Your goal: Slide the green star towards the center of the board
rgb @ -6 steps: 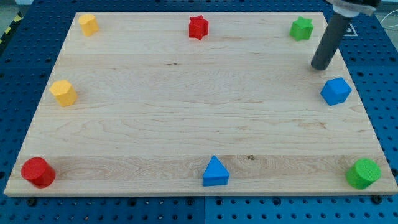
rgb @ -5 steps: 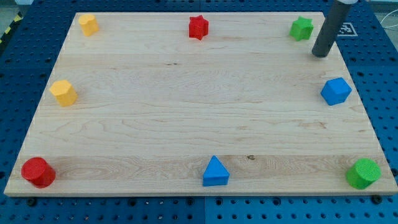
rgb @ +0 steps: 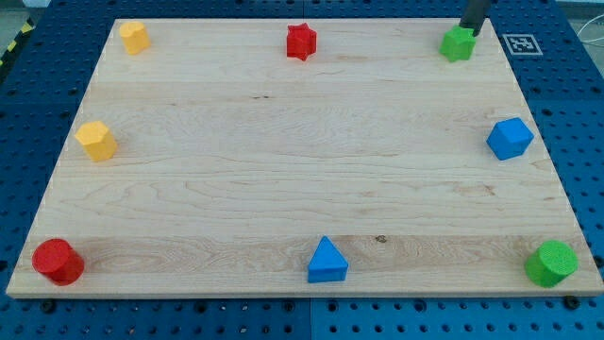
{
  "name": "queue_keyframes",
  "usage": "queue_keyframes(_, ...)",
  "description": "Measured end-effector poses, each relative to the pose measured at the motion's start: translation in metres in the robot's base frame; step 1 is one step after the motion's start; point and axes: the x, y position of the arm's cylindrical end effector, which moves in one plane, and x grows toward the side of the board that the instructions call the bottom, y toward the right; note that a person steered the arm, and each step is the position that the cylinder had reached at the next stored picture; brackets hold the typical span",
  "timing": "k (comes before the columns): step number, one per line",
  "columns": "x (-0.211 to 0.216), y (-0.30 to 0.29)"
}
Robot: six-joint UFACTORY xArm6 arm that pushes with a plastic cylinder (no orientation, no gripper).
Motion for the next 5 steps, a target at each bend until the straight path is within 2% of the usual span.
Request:
queue_keyframes(4,0.095,-0.012)
queue_keyframes(5,0.102,-0.051)
